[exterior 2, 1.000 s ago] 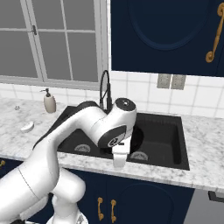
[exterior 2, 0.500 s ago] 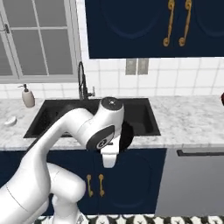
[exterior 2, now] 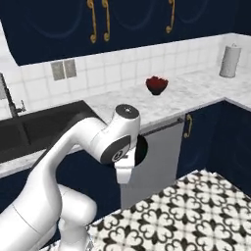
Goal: Pick the squash from the sink and place it in the bowl. Then pick the bowl and place it in the microwave. Then close the microwave door and press the start button.
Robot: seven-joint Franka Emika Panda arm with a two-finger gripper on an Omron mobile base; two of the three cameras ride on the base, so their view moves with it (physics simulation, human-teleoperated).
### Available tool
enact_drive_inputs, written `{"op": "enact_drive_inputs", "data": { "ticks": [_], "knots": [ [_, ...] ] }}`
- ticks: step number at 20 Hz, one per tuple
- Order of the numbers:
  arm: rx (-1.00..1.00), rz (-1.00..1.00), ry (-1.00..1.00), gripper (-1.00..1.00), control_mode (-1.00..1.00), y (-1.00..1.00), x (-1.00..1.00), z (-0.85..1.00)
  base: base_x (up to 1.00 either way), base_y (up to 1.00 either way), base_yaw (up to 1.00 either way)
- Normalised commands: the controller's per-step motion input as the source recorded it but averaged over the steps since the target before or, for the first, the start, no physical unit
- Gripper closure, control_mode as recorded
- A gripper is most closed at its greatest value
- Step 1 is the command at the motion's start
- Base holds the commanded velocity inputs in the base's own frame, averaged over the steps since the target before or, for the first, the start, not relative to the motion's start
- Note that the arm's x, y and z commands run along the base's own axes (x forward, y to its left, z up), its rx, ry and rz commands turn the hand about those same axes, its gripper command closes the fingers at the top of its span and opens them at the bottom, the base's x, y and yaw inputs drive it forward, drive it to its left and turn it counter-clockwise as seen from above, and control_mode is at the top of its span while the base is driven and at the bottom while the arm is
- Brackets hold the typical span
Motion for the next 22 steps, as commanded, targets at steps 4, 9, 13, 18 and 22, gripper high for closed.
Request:
{"op": "enact_drive_inputs", "data": {
  "ticks": [4, 9, 13, 18, 22],
  "knots": [
    [0.00, 0.00, 0.00, 1.00, 1.00, 0.00, 0.00, 0.00, -0.25, 0.01, -0.85],
    [0.00, 0.00, 0.00, 1.00, 1.00, 0.00, 0.00, 0.00, -0.21, 0.01, -0.84],
    [0.00, 0.00, 0.00, 1.00, 1.00, 0.00, 0.00, 0.00, -0.15, 0.01, -0.84],
    [0.00, 0.00, 0.00, 1.00, 1.00, 0.00, 0.00, 0.00, -0.10, 0.00, -0.83],
    [0.00, 0.00, 0.00, 1.00, 1.00, 0.00, 0.00, 0.00, -0.08, 0.00, -0.85]
  ]
}}
